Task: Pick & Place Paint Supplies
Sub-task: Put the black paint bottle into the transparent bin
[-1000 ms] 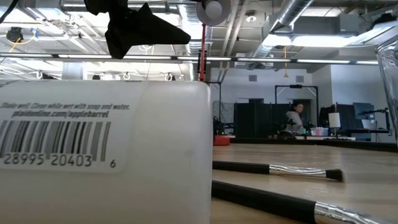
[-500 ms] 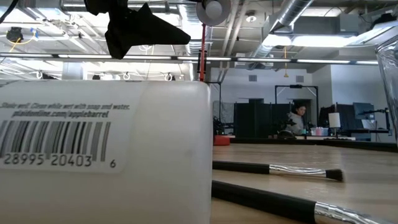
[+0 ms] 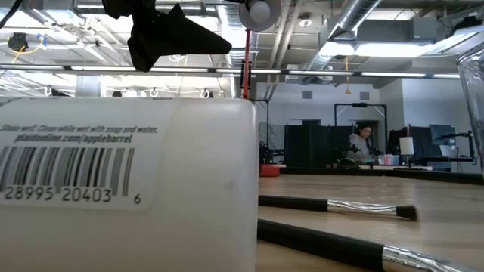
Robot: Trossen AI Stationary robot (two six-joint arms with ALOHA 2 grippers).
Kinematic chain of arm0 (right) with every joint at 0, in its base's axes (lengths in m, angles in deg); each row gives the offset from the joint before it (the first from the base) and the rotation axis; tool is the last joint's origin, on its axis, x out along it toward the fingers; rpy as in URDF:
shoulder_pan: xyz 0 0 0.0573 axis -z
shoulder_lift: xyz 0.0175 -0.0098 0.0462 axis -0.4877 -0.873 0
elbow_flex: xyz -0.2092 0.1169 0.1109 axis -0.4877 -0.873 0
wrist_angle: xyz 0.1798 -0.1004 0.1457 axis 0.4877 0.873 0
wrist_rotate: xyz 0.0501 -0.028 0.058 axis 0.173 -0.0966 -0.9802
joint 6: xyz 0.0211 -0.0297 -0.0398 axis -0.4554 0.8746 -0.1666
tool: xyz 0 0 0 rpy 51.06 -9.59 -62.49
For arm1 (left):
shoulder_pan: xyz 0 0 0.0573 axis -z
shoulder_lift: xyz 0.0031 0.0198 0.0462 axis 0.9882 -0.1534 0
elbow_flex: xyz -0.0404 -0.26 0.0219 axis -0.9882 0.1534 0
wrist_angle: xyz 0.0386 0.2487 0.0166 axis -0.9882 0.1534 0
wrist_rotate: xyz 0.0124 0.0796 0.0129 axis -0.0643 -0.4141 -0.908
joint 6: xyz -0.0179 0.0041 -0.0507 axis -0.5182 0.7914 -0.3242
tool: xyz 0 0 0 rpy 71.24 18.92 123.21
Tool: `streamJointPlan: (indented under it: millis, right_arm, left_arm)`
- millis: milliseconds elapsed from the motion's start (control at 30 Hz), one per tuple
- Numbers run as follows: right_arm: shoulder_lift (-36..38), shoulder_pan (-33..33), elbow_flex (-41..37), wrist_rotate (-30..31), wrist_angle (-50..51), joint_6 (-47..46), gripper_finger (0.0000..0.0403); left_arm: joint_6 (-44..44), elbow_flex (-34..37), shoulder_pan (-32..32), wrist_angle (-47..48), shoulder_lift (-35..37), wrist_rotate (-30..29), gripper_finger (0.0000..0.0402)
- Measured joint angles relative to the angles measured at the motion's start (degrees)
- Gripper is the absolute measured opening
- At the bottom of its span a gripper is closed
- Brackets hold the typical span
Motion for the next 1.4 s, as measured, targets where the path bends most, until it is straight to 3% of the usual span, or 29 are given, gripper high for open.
streamJointPlan:
  millis: [1000, 1233, 1400]
  right_arm:
    - [2.9, 0.7, 0.0, 2.5, -41.9, 50.0, 0.0228]
    - [2.9, -0.6, 0.1, 2.7, -42.6, 56.5, 0.0228]
    - [3.3, -0.4, 0.1, 10.1, -42.8, 57.4, 0.0228]
  left_arm:
    - [0.3, 0.0, 0.0, 0.0, 0.0, 0.0, 0.0246]
    - [0.4, 0.0, -0.1, 0.3, 0.0, 0.0, 0.0246]
    - [0.4, 0.0, -0.4, 0.4, 0.0, 0.0, 0.0246]
